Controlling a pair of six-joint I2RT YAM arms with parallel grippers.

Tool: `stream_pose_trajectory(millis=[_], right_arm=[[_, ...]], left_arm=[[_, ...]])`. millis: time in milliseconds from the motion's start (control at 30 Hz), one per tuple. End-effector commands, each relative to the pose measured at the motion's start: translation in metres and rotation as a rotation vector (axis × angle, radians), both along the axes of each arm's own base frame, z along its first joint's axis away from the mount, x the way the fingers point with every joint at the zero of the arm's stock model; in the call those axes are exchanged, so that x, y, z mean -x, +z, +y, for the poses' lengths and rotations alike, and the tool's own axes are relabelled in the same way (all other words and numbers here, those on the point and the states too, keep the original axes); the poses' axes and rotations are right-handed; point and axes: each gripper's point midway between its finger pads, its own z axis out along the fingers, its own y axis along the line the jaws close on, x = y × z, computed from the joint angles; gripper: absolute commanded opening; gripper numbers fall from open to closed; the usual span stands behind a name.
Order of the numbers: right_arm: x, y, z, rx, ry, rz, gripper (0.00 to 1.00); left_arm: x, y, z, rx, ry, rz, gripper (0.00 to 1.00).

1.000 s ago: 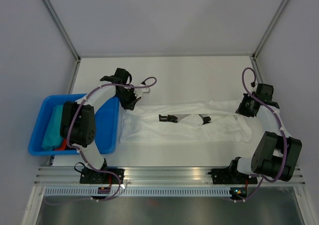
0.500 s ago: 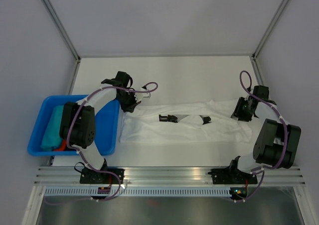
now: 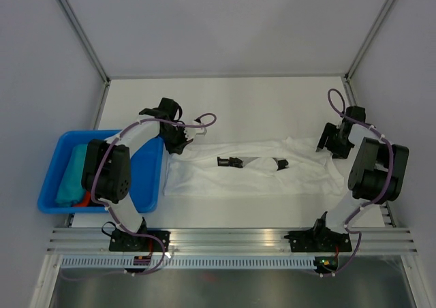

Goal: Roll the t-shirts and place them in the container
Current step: Fold the tshirt

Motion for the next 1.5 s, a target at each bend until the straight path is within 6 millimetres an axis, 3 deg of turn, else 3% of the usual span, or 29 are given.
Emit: stream_pose_trajectory(millis=[0, 33, 100, 133, 167, 233, 267, 333, 633, 700, 733, 800, 833, 900, 933, 1000, 1033, 1100, 1200, 1300, 1400, 1433, 1467], right_arm=[[-0.006, -0.021, -0.001, -0.032, 0.01, 0.054, 0.73], [-0.007, -0.027, 0.002, -0.055, 0.014, 0.062, 0.71], [-0.012, -0.029, 0.003, -0.072, 0.005, 0.05, 0.58], [-0.013, -0.031, 0.003, -0.078, -0.002, 0.047, 0.48], [-0.018, -0.028, -0.003, -0.073, -0.02, 0.027, 0.3], [-0.023, -0.025, -0.011, -0.062, -0.038, 0.007, 0.19], [-0.028, -0.02, -0.016, -0.058, -0.046, -0.01, 0.07], [-0.037, -0.015, -0.029, -0.059, -0.062, -0.034, 0.0], [-0.063, -0.006, -0.047, -0.066, -0.074, -0.055, 0.01], [-0.061, -0.006, -0.046, -0.063, -0.068, -0.053, 0.06], [-0.058, -0.004, -0.046, -0.063, -0.066, -0.05, 0.15], [-0.053, -0.002, -0.045, -0.055, -0.066, -0.047, 0.22], [-0.049, 0.005, -0.046, -0.038, -0.068, -0.061, 0.33], [-0.046, 0.02, -0.046, -0.017, -0.078, -0.089, 0.4], [-0.042, 0.023, -0.045, -0.012, -0.079, -0.091, 0.43], [-0.039, 0.039, -0.045, 0.009, -0.081, -0.125, 0.45], [-0.034, 0.039, -0.043, 0.009, -0.082, -0.117, 0.45], [-0.031, 0.049, -0.042, 0.021, -0.081, -0.141, 0.44], [-0.028, 0.046, -0.036, 0.001, -0.071, -0.153, 0.37], [-0.023, 0.032, -0.032, -0.026, -0.072, -0.114, 0.38], [-0.018, 0.024, -0.034, -0.016, -0.077, -0.083, 0.41], [-0.018, 0.023, -0.035, -0.01, -0.077, -0.081, 0.42], [-0.017, 0.021, -0.035, -0.01, -0.076, -0.076, 0.42]], left_arm=[[-0.008, 0.006, 0.001, -0.011, -0.02, -0.042, 0.02], [-0.008, 0.006, 0.001, -0.009, -0.015, -0.041, 0.02], [-0.009, 0.008, -0.001, 0.0, -0.012, -0.043, 0.02], [-0.008, 0.009, -0.003, 0.008, -0.009, -0.038, 0.02], [-0.01, 0.011, -0.005, 0.013, -0.011, -0.044, 0.02], [-0.011, 0.012, -0.009, 0.018, -0.016, -0.046, 0.02], [-0.016, 0.016, -0.012, 0.026, -0.013, -0.057, 0.02], [-0.022, 0.019, -0.019, 0.047, -0.004, -0.055, 0.02], [-0.041, 0.039, -0.062, 0.182, -0.01, -0.064, 0.02], [-0.04, 0.038, -0.064, 0.18, -0.023, -0.066, 0.02], [-0.037, 0.035, -0.065, 0.172, -0.032, -0.061, 0.02], [-0.03, 0.036, -0.063, 0.17, -0.051, -0.069, 0.02], [-0.021, 0.028, -0.058, 0.154, -0.078, -0.059, 0.02], [-0.013, 0.033, -0.052, 0.141, -0.134, -0.104, 0.02], [-0.001, 0.022, -0.046, 0.117, -0.148, -0.083, 0.02], [0.008, 0.021, -0.04, 0.1, -0.216, -0.117, 0.02], [0.02, 0.011, -0.035, 0.086, -0.242, -0.1, 0.02], [0.023, 0.007, -0.032, 0.078, -0.274, -0.128, 0.02], [0.023, 0.007, -0.03, 0.064, -0.301, -0.151, 0.02], [0.016, 0.012, -0.032, 0.067, -0.3, -0.169, 0.03], [0.015, 0.009, -0.03, 0.059, -0.295, -0.16, 0.14], [0.017, 0.007, -0.029, 0.055, -0.296, -0.152, 0.24], [0.018, 0.005, -0.029, 0.053, -0.297, -0.149, 0.29]])
